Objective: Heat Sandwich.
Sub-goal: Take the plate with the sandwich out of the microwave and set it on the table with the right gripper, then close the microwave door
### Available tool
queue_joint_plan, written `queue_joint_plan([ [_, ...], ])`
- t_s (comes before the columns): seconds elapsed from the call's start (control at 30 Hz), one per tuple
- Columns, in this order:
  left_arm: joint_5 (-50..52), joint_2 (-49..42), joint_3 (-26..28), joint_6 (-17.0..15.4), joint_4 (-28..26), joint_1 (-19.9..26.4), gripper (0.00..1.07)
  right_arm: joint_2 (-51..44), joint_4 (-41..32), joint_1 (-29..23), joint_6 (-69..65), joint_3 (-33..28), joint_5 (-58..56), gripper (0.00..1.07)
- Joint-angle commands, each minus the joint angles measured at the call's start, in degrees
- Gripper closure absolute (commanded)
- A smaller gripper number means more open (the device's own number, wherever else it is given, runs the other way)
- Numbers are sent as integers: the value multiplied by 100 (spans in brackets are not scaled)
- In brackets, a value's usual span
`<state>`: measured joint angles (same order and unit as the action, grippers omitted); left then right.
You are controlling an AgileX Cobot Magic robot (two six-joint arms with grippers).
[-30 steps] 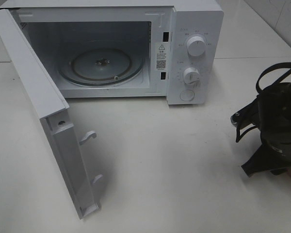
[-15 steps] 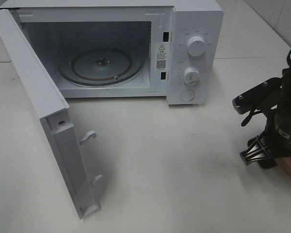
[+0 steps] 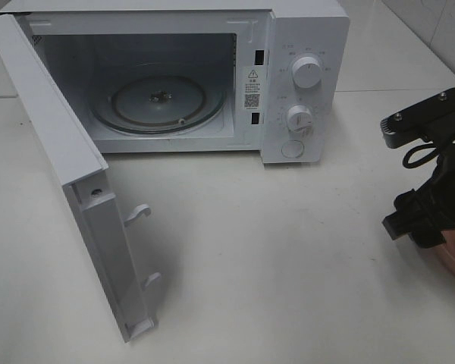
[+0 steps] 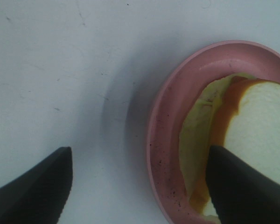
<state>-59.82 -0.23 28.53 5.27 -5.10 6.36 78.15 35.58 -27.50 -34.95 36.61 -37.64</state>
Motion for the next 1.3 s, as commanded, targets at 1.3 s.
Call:
queue_joint_plan([
  [1.3, 46, -120, -17, -17, -29, 17, 10, -4389, -3507, 17, 3191, 17, -1558, 31],
])
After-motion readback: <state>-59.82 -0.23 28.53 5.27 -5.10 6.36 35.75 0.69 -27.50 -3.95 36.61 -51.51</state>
